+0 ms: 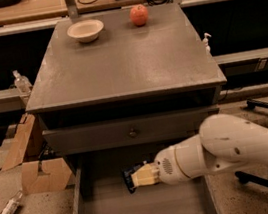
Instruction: Place rxbar blueberry into middle drawer
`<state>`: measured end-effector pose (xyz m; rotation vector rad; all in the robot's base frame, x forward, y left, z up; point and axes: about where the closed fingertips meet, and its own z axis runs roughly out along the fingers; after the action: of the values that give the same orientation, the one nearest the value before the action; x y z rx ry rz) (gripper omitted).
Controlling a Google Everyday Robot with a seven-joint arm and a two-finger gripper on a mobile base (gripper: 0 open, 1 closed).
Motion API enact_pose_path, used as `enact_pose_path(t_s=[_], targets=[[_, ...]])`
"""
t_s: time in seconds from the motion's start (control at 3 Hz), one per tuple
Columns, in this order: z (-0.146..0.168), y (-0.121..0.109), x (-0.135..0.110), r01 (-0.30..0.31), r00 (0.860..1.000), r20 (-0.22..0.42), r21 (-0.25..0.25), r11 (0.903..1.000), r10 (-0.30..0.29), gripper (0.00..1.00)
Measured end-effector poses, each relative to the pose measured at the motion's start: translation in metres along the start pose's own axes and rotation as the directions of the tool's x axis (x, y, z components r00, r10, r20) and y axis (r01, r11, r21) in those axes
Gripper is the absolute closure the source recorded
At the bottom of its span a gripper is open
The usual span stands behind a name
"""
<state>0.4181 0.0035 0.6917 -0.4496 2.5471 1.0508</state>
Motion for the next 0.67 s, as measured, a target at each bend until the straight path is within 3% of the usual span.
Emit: enact_pose_path(t_s=[0.33,0.67], targets=[[0.006,-0.063,0.020,-0.029,0.998,0.056,-0.051,0.9983,0.032,1.00],[0.025,-0.136,0.013,-0.105,0.992,0.066,-0.077,0.9915,0.110,1.00]])
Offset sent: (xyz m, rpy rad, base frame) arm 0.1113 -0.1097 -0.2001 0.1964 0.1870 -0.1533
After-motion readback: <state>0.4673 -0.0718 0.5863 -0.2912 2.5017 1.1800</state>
